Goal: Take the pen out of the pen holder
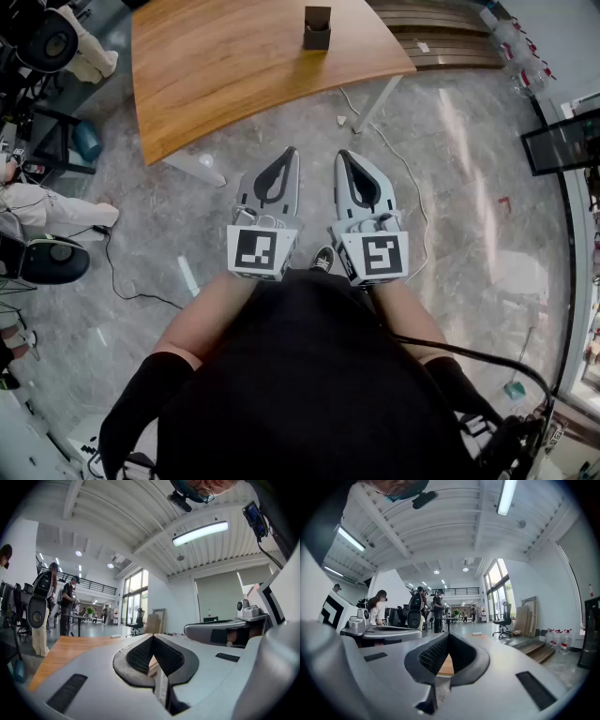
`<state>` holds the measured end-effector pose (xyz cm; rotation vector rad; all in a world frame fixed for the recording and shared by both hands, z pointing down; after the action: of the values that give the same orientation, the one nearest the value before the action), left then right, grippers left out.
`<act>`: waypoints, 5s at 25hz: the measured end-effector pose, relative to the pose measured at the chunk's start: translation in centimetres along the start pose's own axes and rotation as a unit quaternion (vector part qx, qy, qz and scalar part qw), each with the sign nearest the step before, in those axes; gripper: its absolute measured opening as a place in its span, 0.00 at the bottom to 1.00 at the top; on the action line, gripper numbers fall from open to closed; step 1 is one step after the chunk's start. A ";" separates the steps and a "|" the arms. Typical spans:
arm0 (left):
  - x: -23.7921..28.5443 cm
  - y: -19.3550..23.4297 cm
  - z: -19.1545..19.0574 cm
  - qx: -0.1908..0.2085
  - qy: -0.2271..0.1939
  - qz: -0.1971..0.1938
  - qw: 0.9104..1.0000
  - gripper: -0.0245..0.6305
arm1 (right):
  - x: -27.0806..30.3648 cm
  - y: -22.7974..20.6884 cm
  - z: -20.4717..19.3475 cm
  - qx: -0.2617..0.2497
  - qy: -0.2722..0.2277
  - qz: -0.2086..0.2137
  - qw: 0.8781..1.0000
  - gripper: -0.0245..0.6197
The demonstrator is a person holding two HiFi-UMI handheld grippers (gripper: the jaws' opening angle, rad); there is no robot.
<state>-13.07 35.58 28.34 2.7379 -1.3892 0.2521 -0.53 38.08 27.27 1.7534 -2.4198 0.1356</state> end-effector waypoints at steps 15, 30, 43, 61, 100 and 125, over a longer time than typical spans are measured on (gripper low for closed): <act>0.5 -1.0 -0.3 0.006 0.004 0.016 1.000 0.04 | -0.4 -1.3 -0.9 0.017 0.011 0.018 1.000 0.06; 4.1 -2.8 -0.6 0.002 0.004 0.057 0.998 0.04 | 0.3 -6.5 -1.5 0.002 0.011 0.033 0.999 0.06; 19.6 6.9 -1.5 -0.025 0.020 0.043 0.999 0.04 | 15.7 -12.2 -2.0 -0.004 0.043 0.022 0.999 0.06; 35.5 20.8 -1.8 -0.045 0.066 0.003 0.997 0.04 | 36.9 -17.3 0.1 -0.010 0.082 0.004 0.997 0.06; 46.0 26.6 -11.4 -0.107 0.168 0.027 0.980 0.04 | 54.9 -20.1 -11.9 -0.143 0.239 0.047 0.959 0.10; 45.1 23.7 -2.1 -0.072 0.083 0.022 0.994 0.04 | 46.0 -23.2 2.4 -0.088 0.088 0.011 0.992 0.10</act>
<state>-6.29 -14.06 37.73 2.5098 -1.3671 0.3583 7.26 -12.57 32.55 1.5702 -2.2511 0.0723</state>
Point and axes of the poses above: the fingertips, and each gripper's own axes: x forward along the fingers, y to its left, z out of its top, the point moved 6 cm from there along -x, backward along the fingers, and after that the axes turned 8 degrees about y, right-handed, at the moved point
